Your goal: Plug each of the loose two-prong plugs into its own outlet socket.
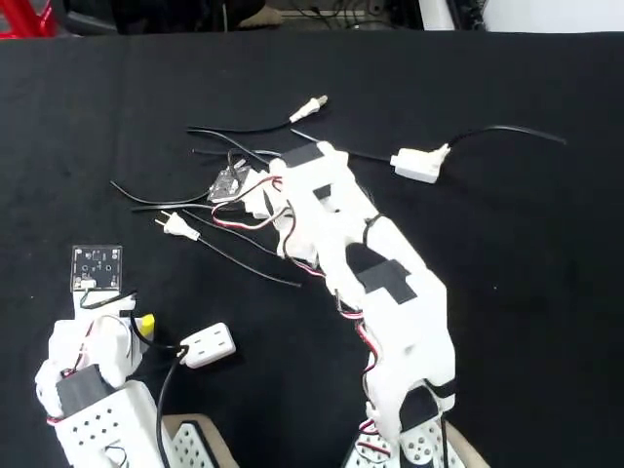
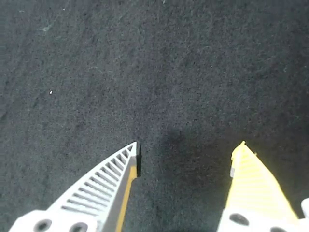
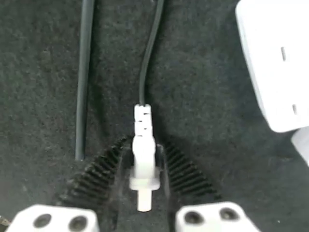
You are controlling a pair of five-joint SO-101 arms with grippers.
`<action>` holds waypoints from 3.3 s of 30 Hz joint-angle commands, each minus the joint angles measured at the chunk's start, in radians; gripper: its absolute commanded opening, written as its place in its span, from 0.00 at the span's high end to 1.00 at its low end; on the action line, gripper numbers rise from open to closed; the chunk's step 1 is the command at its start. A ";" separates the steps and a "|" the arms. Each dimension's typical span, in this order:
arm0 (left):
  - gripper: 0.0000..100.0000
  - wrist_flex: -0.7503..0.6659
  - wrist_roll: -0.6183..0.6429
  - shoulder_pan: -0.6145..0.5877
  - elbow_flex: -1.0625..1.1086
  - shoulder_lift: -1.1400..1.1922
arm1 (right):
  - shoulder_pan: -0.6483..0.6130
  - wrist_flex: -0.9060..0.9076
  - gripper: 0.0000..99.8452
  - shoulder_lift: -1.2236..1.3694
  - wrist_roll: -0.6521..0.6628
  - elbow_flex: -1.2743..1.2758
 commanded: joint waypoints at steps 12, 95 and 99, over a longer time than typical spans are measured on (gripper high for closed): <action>0.70 -0.015 -0.011 0.005 -0.004 -0.005 | 0.048 0.078 0.95 -0.001 0.011 -0.130; 0.74 -0.210 0.381 0.823 -0.283 -0.129 | -0.354 -0.875 0.99 -1.334 -0.420 1.199; 0.74 -0.184 0.315 0.820 -0.282 -0.130 | -0.351 -0.875 0.99 -1.262 -0.420 1.161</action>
